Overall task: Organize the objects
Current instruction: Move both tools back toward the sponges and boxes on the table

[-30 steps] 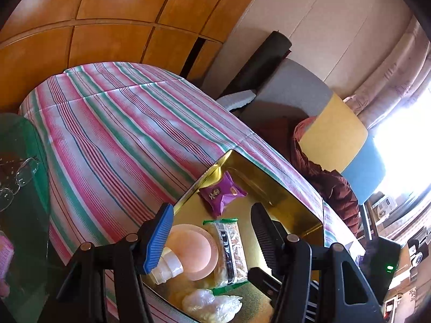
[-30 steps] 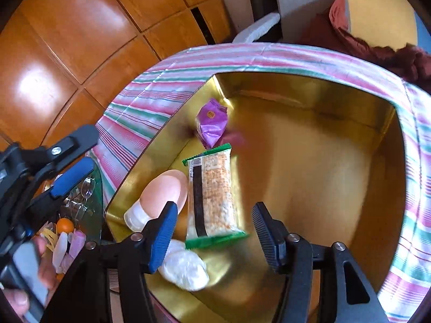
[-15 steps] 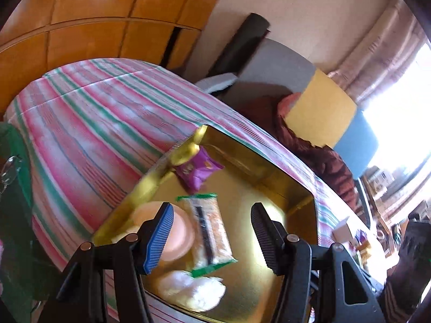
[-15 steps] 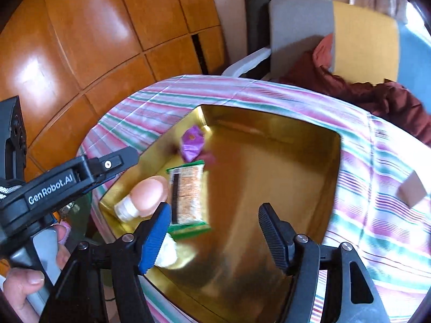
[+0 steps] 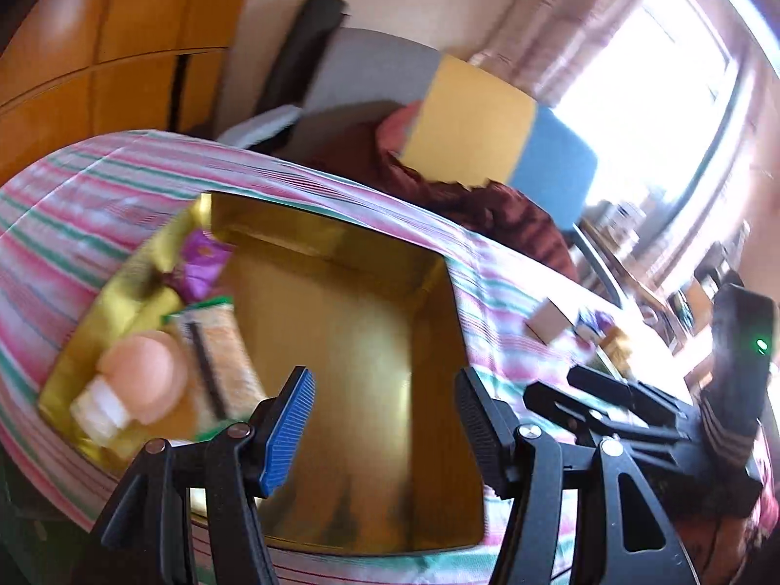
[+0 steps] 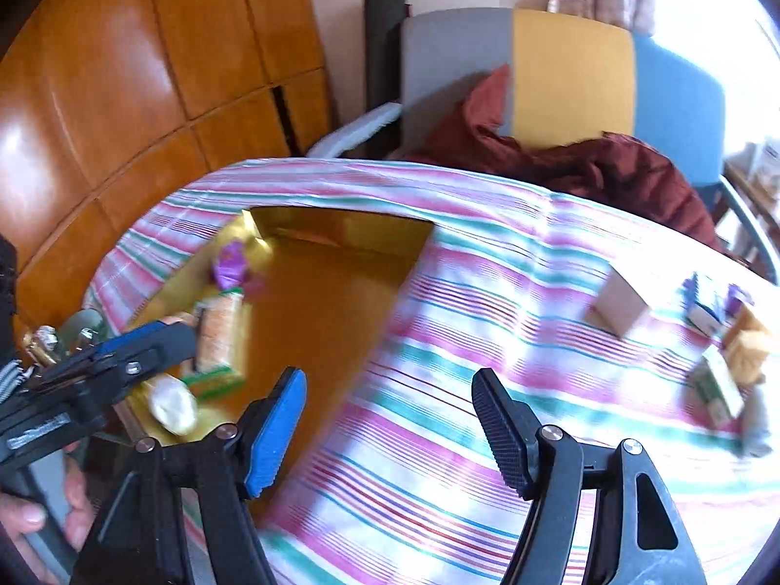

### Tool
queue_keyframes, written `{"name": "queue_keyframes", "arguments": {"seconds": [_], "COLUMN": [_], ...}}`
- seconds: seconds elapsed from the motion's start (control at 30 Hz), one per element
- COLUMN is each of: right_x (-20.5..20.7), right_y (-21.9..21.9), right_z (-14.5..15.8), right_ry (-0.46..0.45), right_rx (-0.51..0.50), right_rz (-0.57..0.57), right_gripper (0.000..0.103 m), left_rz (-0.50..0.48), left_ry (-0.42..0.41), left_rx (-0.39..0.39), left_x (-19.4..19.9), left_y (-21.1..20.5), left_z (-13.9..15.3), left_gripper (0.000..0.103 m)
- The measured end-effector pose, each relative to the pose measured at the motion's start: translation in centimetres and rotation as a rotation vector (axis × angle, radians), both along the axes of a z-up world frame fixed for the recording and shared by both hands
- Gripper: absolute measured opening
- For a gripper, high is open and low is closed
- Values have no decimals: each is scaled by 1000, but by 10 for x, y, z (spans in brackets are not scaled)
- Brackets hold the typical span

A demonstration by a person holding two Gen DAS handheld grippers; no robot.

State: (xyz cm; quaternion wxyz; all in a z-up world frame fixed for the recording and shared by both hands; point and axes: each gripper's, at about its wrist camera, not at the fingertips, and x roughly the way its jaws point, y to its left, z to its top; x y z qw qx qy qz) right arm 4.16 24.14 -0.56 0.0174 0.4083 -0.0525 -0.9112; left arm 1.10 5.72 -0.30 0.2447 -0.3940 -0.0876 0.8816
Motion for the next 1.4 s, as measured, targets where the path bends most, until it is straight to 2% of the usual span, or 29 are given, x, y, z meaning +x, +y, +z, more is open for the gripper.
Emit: {"name": "queue_keyframes", "arguments": {"seconds": [0.2, 0.37, 0.5, 0.67, 0.8, 0.9, 1.0, 1.07, 1.13, 1.27, 1.4], "right_x": [21, 36, 43, 20, -4, -5, 9, 20, 32, 52, 64], "right_y": [54, 110, 157, 215, 248, 243, 224, 219, 228, 281, 323], "right_z": [-23, -41, -42, -37, -52, -60, -53, -43, -31, -21, -32], "right_ry": [-67, -131, -120, -75, -151, -185, -161, -130, -97, -57, -62], "right_rx": [42, 40, 63, 109, 109, 39, -58, -65, -19, 100, 59], "right_rz": [-98, -195, -276, -350, -389, -342, -247, -225, -258, -462, -551], "right_gripper": [71, 71, 71, 73, 75, 75, 75, 75, 75, 75, 75], "left_rz": [-144, -256, -320, -349, -360, -359, -356, -358, -364, -383, -402], "left_ry": [68, 80, 69, 39, 48, 49, 29, 14, 3, -5, -7], "left_rx": [-27, -38, -45, -67, -97, -112, -111, -110, -115, -126, -140], "left_x": [31, 52, 66, 77, 84, 85, 81, 79, 79, 81, 83], "left_y": [41, 70, 90, 106, 110, 111, 113, 115, 119, 127, 136], "left_z": [2, 0, -6, -14, -15, -16, -19, -22, -25, -30, -33], "left_gripper": [61, 61, 61, 61, 61, 61, 61, 61, 61, 61, 61]}}
